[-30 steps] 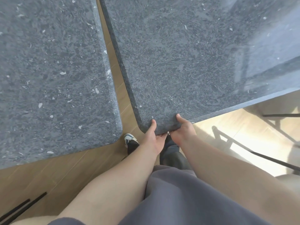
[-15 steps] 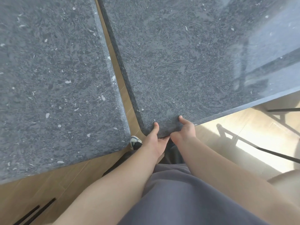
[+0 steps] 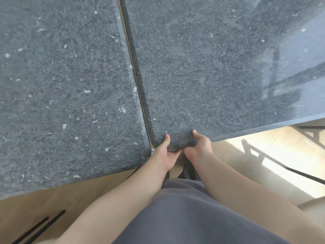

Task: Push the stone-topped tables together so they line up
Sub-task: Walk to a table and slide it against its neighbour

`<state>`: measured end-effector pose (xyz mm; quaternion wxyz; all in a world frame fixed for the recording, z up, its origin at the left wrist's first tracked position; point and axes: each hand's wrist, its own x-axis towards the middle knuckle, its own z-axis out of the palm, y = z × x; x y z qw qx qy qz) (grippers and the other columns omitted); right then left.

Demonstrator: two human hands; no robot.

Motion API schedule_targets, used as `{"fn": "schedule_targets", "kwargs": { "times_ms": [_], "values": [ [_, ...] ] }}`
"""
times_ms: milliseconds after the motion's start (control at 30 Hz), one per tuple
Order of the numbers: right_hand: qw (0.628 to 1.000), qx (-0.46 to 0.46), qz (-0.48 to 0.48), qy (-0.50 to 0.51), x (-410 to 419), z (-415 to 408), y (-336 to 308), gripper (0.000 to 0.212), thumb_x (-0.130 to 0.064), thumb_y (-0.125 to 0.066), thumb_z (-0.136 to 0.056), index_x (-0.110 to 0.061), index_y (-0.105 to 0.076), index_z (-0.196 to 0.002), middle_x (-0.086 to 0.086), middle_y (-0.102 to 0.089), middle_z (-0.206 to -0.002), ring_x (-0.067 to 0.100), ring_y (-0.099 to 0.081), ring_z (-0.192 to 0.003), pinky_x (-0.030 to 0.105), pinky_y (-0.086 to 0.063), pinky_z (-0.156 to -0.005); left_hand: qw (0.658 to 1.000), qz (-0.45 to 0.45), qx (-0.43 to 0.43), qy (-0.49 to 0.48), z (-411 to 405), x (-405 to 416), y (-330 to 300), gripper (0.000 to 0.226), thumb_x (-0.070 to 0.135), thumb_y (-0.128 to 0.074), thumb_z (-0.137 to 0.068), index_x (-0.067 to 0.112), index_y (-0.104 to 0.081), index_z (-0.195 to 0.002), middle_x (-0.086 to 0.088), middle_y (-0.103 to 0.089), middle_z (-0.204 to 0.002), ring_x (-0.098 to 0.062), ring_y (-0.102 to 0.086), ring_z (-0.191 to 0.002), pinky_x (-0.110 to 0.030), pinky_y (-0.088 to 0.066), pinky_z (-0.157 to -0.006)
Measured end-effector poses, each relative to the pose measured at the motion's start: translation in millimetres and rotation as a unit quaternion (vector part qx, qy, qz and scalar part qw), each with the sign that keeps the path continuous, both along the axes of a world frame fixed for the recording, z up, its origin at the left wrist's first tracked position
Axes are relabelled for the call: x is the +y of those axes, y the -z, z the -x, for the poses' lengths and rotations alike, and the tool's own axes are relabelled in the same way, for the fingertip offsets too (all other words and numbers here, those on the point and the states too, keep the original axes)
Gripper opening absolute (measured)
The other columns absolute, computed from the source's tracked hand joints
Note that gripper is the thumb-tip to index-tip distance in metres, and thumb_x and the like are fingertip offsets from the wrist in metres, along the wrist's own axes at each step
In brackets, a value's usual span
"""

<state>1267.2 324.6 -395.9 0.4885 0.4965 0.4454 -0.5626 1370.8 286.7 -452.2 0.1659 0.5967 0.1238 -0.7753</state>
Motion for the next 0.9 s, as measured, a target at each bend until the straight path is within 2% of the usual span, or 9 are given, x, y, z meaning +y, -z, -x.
{"fn": "schedule_targets", "kwargs": {
  "times_ms": [133,233,333,433,567,633,733,833,900],
  "values": [
    [1.000,0.001,-0.003,-0.009,7,-1,15,0.032,-0.016,-0.069,-0.090,-0.001,-0.065,-0.118,0.019,-0.069,-0.117,0.038,-0.067,-0.104,0.050,-0.052,-0.089,1.000,-0.005,-0.014,-0.018,2,0,-1,0.040,0.019,-0.070,-0.092,-0.001,-0.058,-0.125,-0.024,-0.065,-0.126,-0.040,-0.061,-0.118,-0.054,-0.047,-0.105],
    [1.000,-0.002,0.020,-0.016,14,2,27,0.037,-0.019,-0.070,-0.090,-0.003,-0.063,-0.122,0.018,-0.069,-0.120,0.035,-0.065,-0.111,0.048,-0.049,-0.102,0.999,0.007,-0.025,-0.035,3,3,-3,0.036,0.017,-0.070,-0.092,0.000,-0.060,-0.121,-0.023,-0.067,-0.121,-0.040,-0.064,-0.112,-0.054,-0.051,-0.098],
    [0.998,0.011,0.041,-0.049,23,7,34,0.043,-0.019,-0.071,-0.090,-0.006,-0.058,-0.129,0.016,-0.064,-0.129,0.030,-0.060,-0.122,0.044,-0.042,-0.112,0.998,0.019,-0.032,-0.058,6,6,-6,0.033,0.018,-0.069,-0.093,0.001,-0.060,-0.121,-0.022,-0.068,-0.120,-0.039,-0.064,-0.112,-0.052,-0.050,-0.100],
    [0.996,0.032,0.040,-0.072,31,14,36,0.044,-0.019,-0.071,-0.091,-0.008,-0.057,-0.131,0.013,-0.063,-0.132,0.027,-0.060,-0.122,0.041,-0.045,-0.109,0.994,0.033,-0.048,-0.096,15,14,-9,0.029,0.021,-0.069,-0.094,0.004,-0.062,-0.117,-0.018,-0.069,-0.120,-0.034,-0.065,-0.113,-0.049,-0.048,-0.106],
    [0.996,0.061,0.006,-0.068,36,33,37,0.056,-0.035,-0.077,-0.085,-0.009,-0.058,-0.130,0.012,-0.067,-0.127,0.028,-0.064,-0.118,0.041,-0.049,-0.104,0.989,0.057,-0.055,-0.124,37,31,-15,0.032,0.036,-0.069,-0.093,0.011,-0.064,-0.111,-0.009,-0.071,-0.116,-0.023,-0.067,-0.108,-0.038,-0.048,-0.107],
    [0.996,0.054,-0.013,-0.065,35,37,38,0.064,-0.041,-0.080,-0.080,-0.011,-0.058,-0.132,0.012,-0.067,-0.129,0.027,-0.064,-0.117,0.040,-0.056,-0.089,0.988,0.054,-0.031,-0.142,46,35,-16,0.044,0.042,-0.066,-0.094,0.009,-0.059,-0.122,-0.013,-0.069,-0.121,-0.028,-0.065,-0.112,-0.043,-0.047,-0.107],
    [0.995,0.056,-0.040,-0.067,29,35,38,0.059,-0.043,-0.077,-0.084,-0.014,-0.060,-0.132,0.009,-0.066,-0.132,0.024,-0.065,-0.113,0.033,-0.056,-0.065,0.988,0.047,-0.030,-0.145,48,32,-4,0.059,0.046,-0.068,-0.091,0.006,-0.053,-0.132,-0.016,-0.065,-0.129,-0.032,-0.065,-0.115,-0.050,-0.049,-0.104],
    [0.995,0.062,-0.049,-0.065,20,29,30,0.051,-0.043,-0.069,-0.090,-0.010,-0.060,-0.128,0.010,-0.067,-0.127,0.027,-0.066,-0.107,0.036,-0.052,-0.057,0.993,0.028,-0.013,-0.116,41,32,8,0.072,0.052,-0.072,-0.085,0.006,-0.051,-0.136,-0.016,-0.063,-0.133,-0.036,-0.063,-0.119,-0.053,-0.049,-0.104],
    [0.994,0.066,-0.062,-0.065,14,26,23,0.050,-0.045,-0.066,-0.093,-0.010,-0.060,-0.128,0.011,-0.066,-0.125,0.030,-0.064,-0.112,0.038,-0.050,-0.056,0.994,0.010,-0.008,-0.110,36,31,12,0.083,0.055,-0.080,-0.076,0.006,-0.052,-0.137,-0.016,-0.063,-0.134,-0.036,-0.061,-0.122,-0.053,-0.046,-0.107]
  ]
}}
